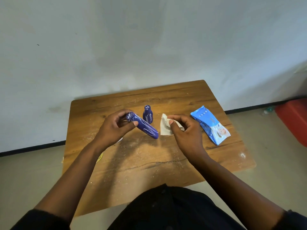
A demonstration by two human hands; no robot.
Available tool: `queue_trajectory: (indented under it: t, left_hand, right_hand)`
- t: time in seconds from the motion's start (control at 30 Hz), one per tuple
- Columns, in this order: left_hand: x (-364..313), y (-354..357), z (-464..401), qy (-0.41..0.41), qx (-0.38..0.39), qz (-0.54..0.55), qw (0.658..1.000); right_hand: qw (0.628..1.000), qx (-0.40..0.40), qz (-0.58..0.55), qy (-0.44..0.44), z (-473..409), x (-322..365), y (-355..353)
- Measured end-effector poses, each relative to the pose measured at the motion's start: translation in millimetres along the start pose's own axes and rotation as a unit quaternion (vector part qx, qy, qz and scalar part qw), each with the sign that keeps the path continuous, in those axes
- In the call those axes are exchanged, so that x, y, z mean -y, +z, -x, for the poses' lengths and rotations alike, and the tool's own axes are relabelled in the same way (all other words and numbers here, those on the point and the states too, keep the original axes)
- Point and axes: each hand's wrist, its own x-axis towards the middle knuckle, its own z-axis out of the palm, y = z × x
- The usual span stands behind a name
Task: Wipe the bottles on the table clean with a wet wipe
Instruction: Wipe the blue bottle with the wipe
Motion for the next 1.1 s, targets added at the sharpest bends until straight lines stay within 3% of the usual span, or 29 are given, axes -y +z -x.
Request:
queue_trajectory:
  t: [0.1,0.2,0.27,0.37,0.57,0.67,0.8,0.93,1.03,1.1]
  left_hand:
    - [-13,0,22,0.005,0.02,0.085,0.996]
    - [-21,1,38,0.019,0.006,0.151,0.988]
    - [-23,1,45,0.029,-0.031,0.167,0.985]
    - [-23,1,55,0.036,-0.094,0.171,0.98]
    - [-36,-7,70,0.066,-0.185,0.216,0.956]
    - [-47,-21,76,0.112,-0.192,0.268,0.937]
    - [-54,-30,80,0.127,-0.199,0.265,0.935]
    - [-50,-17,76,0.099,-0.208,0.218,0.948]
    - [-52,-18,76,0.095,-0.206,0.245,0.943]
    - [-57,-24,81,0.109,-0.195,0.261,0.939]
  right_hand:
    - [1.0,-0.003,-0.011,-0.02,-4,4,8]
    - [0.997,0.065,-0.007,-0.049,5,12,23]
    - [0.988,0.1,0.038,-0.115,16,16,33]
    - [0.956,0.116,0.106,-0.248,29,26,48]
    - [0.884,0.158,0.161,-0.41,31,51,60]
    - [0.889,0.1,0.168,-0.414,21,44,50]
    - [0.929,0.053,0.146,-0.335,13,41,51]
    - [0.908,0.1,0.131,-0.384,27,69,76]
    - [0.88,0.137,0.15,-0.43,30,82,79]
    - [0.882,0.131,0.184,-0.414,24,79,71]
